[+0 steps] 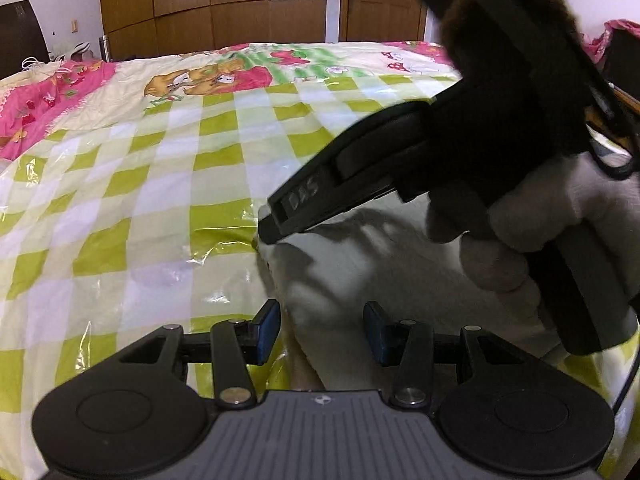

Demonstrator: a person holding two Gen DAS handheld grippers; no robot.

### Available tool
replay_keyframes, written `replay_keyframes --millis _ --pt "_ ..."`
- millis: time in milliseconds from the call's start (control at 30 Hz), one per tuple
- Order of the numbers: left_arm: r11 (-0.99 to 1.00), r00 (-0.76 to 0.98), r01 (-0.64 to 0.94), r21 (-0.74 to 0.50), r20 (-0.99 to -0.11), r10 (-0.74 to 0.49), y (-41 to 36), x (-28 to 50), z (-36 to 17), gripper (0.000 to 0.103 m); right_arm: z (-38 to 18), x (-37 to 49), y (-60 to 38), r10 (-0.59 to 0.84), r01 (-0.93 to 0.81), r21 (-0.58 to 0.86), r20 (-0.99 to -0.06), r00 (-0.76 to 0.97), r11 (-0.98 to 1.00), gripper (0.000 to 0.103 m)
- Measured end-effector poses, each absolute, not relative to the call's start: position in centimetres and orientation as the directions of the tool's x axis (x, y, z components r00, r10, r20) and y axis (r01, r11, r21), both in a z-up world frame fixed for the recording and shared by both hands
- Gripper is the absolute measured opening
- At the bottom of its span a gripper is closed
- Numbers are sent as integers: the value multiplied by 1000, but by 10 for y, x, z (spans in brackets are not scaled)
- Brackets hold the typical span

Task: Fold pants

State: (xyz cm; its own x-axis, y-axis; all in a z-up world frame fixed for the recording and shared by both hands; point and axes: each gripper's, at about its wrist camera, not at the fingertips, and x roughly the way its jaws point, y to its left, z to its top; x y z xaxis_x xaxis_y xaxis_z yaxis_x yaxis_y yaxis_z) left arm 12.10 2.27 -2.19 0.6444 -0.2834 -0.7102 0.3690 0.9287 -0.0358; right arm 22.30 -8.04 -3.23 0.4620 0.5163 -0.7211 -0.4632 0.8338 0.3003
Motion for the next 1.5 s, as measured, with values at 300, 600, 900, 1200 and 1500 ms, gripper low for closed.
replay_keyframes --millis 300,600,900,1200,1500 --pt "939 676 344 -13 -690 -258 18 105 -6 57 22 152 -130 452 -412 224 -638 624 883 23" --pt "939 635 342 35 -746 -203 5 98 -23 57 -16 95 -147 337 -349 143 -730 595 926 22" --pt "939 653 337 69 -735 -180 -1 85 -13 57 -10 78 -150 344 -324 169 -704 621 931 22" --pt "938 633 341 67 -754 -176 -3 68 -17 57 -17 65 -158 285 -262 149 -726 626 953 21" --pt "935 641 346 77 -748 -175 -5 54 -12 57 -4 46 -163 291 -245 169 -705 647 955 21"
